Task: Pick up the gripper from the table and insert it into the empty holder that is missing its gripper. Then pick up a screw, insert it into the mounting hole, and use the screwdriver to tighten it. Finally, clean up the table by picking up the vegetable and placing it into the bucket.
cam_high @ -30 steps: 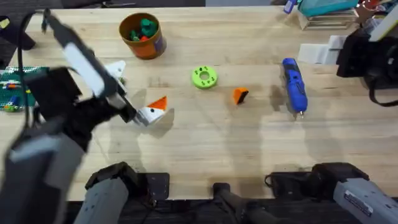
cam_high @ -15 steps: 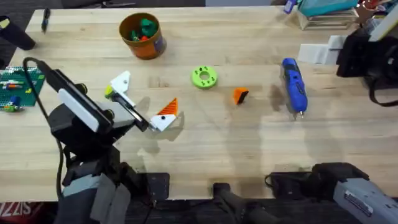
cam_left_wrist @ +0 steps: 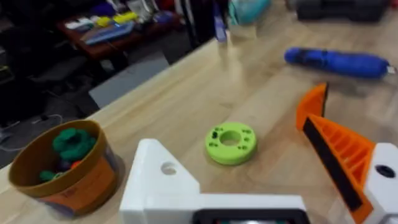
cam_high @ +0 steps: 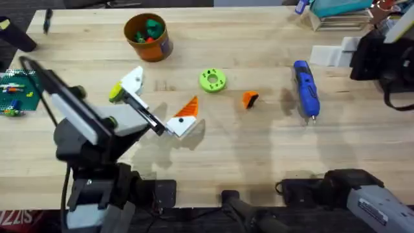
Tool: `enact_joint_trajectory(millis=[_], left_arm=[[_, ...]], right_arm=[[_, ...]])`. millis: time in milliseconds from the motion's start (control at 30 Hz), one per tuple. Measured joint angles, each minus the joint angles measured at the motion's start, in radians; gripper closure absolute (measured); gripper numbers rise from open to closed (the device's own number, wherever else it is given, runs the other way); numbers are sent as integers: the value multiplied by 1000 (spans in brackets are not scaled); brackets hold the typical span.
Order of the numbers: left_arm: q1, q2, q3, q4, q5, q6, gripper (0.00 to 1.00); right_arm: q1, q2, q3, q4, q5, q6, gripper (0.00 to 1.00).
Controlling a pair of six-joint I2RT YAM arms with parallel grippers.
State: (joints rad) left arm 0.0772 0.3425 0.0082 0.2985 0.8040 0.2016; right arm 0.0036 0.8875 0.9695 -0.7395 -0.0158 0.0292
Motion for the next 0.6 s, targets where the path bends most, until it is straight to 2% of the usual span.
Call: enact_joint_trajectory(millis=[133, 233, 433, 600], left_arm=[[-18, -94, 0, -49, -118, -148, 16], [-18, -144, 0, -93, -167, -208, 15], [-21, -261, 0, -152, -188, -254, 15], [-30, -337, 0, -246, -156, -263, 15]], right_arm=[[0, 0, 0, 0, 0, 0, 8], [0, 0, 0, 0, 0, 0, 8], [0, 0, 0, 0, 0, 0, 8], [0, 0, 0, 0, 0, 0, 8]])
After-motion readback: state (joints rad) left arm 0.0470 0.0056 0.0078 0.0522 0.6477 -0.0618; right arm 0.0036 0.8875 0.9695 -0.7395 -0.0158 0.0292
